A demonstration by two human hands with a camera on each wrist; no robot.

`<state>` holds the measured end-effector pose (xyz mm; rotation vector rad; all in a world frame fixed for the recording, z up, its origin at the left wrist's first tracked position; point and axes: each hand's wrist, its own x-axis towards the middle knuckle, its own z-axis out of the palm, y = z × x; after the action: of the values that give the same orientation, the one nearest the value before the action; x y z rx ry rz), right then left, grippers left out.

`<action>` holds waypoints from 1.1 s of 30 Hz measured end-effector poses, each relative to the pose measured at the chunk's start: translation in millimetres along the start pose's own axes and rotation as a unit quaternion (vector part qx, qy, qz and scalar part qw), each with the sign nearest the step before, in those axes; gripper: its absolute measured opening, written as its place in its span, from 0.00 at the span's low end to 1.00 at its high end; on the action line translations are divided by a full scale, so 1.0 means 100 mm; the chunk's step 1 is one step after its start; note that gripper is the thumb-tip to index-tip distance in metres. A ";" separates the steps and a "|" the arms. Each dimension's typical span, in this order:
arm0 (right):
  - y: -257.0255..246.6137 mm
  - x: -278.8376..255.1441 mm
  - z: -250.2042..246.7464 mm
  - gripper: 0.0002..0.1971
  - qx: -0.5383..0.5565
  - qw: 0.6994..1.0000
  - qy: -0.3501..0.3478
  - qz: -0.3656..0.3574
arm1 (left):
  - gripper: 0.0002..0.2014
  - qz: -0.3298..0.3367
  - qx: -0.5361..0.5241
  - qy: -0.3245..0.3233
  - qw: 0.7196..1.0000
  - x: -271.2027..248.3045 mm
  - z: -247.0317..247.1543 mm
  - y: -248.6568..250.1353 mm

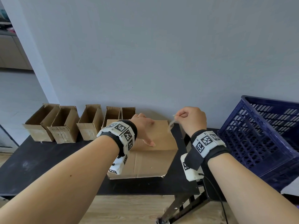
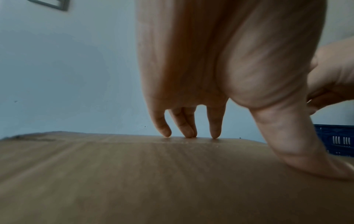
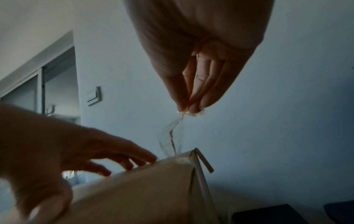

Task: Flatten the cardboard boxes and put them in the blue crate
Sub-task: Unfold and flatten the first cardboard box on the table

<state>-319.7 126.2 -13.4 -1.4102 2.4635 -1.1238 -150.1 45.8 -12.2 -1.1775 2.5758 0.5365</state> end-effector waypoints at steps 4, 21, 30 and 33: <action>0.01 -0.09 0.15 0.11 -0.042 0.997 -0.059 -0.021 | 0.50 0.003 -0.002 0.004 1.000 0.01 0.00 -0.01; 0.03 -0.13 0.19 0.11 -0.065 0.979 -0.192 -0.031 | 0.48 0.033 0.009 -0.001 0.999 0.07 -0.16 0.25; 0.12 -0.11 0.15 0.06 0.002 0.988 -0.157 -0.009 | 0.40 0.033 0.066 -0.011 0.997 0.21 -0.14 0.58; 0.21 -0.04 0.11 0.11 0.085 0.981 -0.166 0.053 | 0.37 0.030 0.119 -0.033 0.992 0.31 -0.14 0.68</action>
<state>-328.0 129.5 -35.4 -1.2815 2.1295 -0.9612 -223.1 59.8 4.0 -0.9892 2.5397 0.2649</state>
